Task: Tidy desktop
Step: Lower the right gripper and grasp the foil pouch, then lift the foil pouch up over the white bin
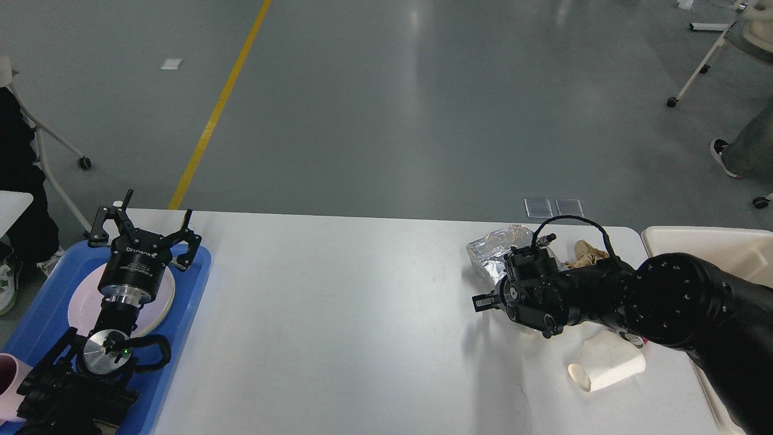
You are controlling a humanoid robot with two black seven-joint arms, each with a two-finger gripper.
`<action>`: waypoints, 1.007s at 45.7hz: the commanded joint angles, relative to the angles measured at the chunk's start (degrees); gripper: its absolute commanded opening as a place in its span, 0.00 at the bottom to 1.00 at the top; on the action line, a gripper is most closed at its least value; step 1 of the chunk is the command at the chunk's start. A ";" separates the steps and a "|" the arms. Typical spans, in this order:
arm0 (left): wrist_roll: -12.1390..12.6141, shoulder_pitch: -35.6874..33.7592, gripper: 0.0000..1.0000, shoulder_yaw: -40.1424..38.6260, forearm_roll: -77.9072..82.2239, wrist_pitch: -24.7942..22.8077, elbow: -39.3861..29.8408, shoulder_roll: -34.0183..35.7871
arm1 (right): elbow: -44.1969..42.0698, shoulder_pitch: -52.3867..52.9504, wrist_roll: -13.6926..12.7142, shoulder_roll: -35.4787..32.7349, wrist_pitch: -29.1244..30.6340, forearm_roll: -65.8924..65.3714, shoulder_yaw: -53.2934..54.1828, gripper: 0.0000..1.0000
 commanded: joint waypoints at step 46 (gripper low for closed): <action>0.00 0.05 0.96 -0.03 -0.02 0.01 0.00 0.08 | -13.78 -5.68 -0.53 -5.13 -1.34 26.09 1.23 0.00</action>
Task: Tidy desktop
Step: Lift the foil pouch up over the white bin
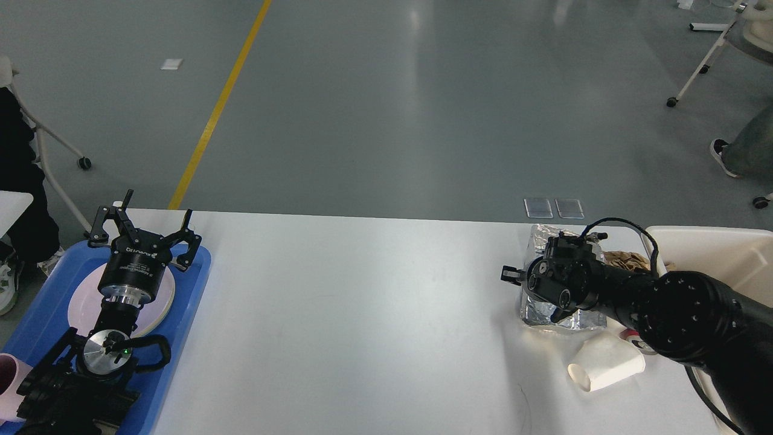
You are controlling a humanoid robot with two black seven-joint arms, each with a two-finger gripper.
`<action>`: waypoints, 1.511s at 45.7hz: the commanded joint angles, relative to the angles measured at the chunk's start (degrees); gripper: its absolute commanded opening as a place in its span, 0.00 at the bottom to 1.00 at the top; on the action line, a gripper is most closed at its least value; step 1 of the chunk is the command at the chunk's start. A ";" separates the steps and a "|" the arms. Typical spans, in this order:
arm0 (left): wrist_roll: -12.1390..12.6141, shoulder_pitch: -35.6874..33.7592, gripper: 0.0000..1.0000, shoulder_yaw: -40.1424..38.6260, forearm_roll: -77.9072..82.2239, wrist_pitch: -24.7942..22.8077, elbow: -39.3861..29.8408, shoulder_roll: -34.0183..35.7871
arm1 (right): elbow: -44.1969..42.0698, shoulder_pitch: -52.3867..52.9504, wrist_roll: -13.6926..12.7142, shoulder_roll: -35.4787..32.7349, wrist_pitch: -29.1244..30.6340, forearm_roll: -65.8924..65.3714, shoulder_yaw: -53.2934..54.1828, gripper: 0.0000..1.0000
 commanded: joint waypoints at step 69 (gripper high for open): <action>0.00 0.02 0.96 -0.01 -0.01 0.08 0.00 0.08 | 52.48 77.38 -2.60 -22.07 45.01 12.11 -25.47 0.00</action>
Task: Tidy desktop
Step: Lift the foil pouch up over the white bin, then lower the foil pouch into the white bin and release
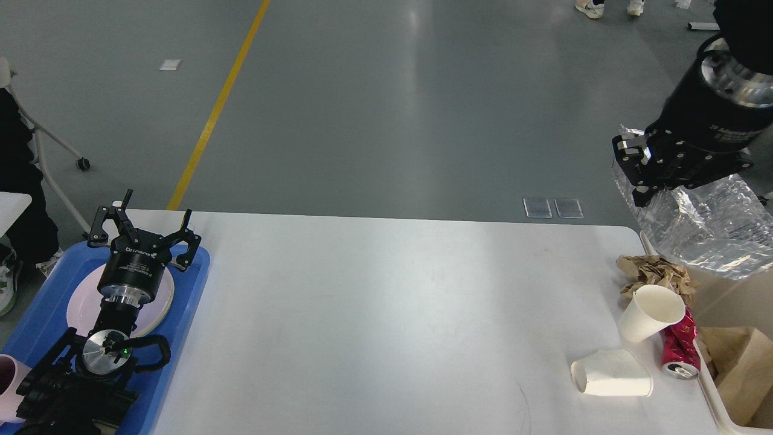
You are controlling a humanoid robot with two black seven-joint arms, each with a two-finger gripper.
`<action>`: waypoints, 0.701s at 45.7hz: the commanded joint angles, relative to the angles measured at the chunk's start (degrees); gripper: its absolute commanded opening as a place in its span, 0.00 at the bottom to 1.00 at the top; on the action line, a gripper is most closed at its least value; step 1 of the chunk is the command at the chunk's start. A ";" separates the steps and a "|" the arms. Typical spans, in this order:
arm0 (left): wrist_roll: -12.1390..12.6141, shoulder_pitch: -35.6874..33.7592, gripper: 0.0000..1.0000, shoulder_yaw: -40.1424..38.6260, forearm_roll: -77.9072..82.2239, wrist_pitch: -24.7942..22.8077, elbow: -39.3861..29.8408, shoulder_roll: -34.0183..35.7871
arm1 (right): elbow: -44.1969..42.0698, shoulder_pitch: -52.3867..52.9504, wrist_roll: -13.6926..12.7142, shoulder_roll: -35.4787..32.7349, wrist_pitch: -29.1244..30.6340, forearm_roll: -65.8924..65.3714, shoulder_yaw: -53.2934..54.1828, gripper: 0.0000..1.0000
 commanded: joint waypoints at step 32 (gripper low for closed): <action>0.00 0.02 0.96 -0.01 -0.02 0.06 0.00 0.00 | -25.77 -54.14 0.07 -21.52 -46.47 0.50 5.27 0.00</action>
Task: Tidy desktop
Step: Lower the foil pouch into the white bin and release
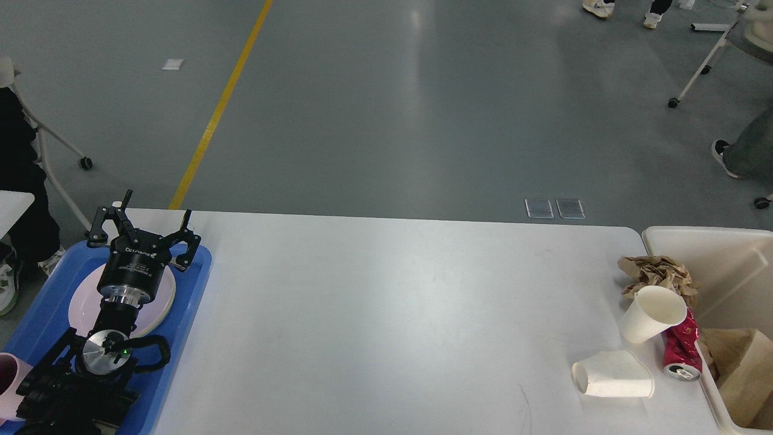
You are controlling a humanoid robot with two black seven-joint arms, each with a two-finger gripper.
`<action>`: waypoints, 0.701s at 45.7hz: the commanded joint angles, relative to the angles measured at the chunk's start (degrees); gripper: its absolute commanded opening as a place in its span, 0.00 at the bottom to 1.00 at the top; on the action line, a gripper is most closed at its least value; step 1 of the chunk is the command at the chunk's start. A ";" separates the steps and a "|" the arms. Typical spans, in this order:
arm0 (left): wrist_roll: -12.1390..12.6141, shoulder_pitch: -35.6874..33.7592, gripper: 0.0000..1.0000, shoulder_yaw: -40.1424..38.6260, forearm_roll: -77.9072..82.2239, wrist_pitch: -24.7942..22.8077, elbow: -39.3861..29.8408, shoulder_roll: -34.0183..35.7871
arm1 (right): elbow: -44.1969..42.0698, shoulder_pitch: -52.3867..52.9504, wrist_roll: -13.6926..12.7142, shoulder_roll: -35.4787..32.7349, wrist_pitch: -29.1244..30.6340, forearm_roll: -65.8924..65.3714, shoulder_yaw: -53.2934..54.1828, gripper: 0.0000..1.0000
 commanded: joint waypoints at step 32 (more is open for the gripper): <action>0.00 -0.01 0.96 0.09 -0.04 0.04 0.00 0.00 | -61.38 -63.34 0.73 26.59 -11.72 0.57 28.99 0.00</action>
